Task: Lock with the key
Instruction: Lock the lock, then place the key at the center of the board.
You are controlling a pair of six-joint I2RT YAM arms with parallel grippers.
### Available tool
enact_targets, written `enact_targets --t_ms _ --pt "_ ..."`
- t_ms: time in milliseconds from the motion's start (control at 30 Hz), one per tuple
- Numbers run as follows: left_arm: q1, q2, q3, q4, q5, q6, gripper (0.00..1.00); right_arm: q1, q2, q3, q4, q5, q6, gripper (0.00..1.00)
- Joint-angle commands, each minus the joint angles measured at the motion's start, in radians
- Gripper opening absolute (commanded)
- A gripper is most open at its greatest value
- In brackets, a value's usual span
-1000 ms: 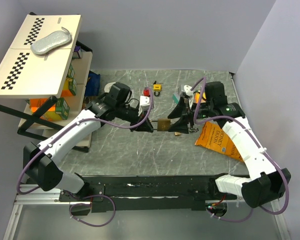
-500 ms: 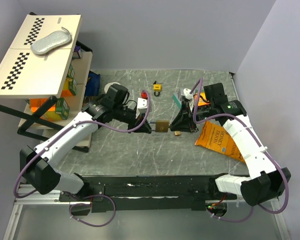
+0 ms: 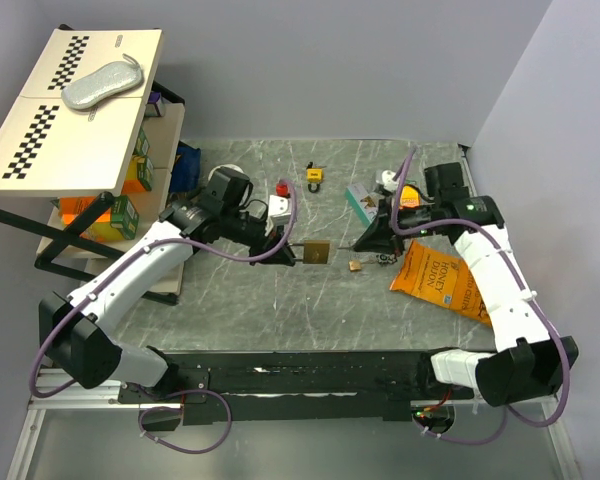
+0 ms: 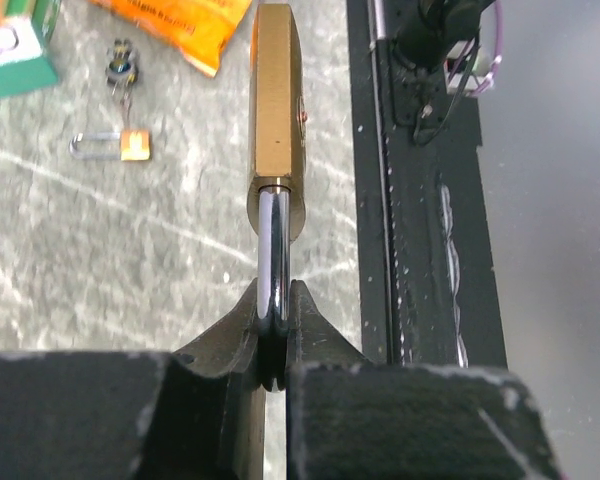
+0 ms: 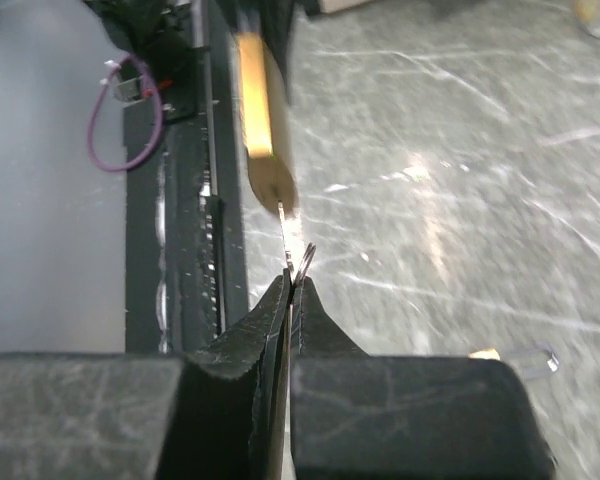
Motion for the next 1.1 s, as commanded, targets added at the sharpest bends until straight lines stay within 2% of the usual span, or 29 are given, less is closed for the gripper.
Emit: enact_targets --t_ms 0,100,233,333,433,633,733,900,1000,1067 --pt "0.037 -0.039 0.025 -0.024 0.083 0.086 0.01 -0.095 0.028 0.074 -0.122 -0.019 -0.119 0.00" --pt "0.054 -0.040 0.015 -0.037 0.084 0.091 0.01 -0.098 0.057 0.053 -0.109 0.006 -0.123 0.00" --pt "0.068 -0.042 -0.016 0.003 0.078 0.056 0.01 -0.040 0.109 -0.085 0.191 0.160 0.189 0.00" --pt "0.075 -0.042 -0.039 0.031 0.058 0.027 0.01 0.033 0.188 -0.144 0.287 0.266 0.329 0.00" --pt "0.091 -0.045 -0.063 0.048 0.035 0.010 0.01 0.081 0.271 -0.160 0.325 0.302 0.431 0.00" --pt "0.120 -0.053 -0.109 0.069 0.038 -0.039 0.01 0.149 0.451 -0.173 0.512 0.353 0.616 0.00" --pt "0.124 -0.056 -0.123 0.074 0.037 -0.047 0.01 0.163 0.551 -0.141 0.554 0.357 0.661 0.00" --pt "0.132 -0.059 -0.123 0.049 0.030 -0.035 0.01 0.172 0.695 -0.064 0.543 0.409 0.635 0.00" --pt "0.133 -0.066 -0.136 0.048 0.026 -0.030 0.01 0.170 0.704 -0.072 0.587 0.420 0.637 0.00" --pt "0.135 -0.071 -0.145 0.054 0.026 -0.038 0.01 0.170 0.716 -0.064 0.589 0.420 0.638 0.06"
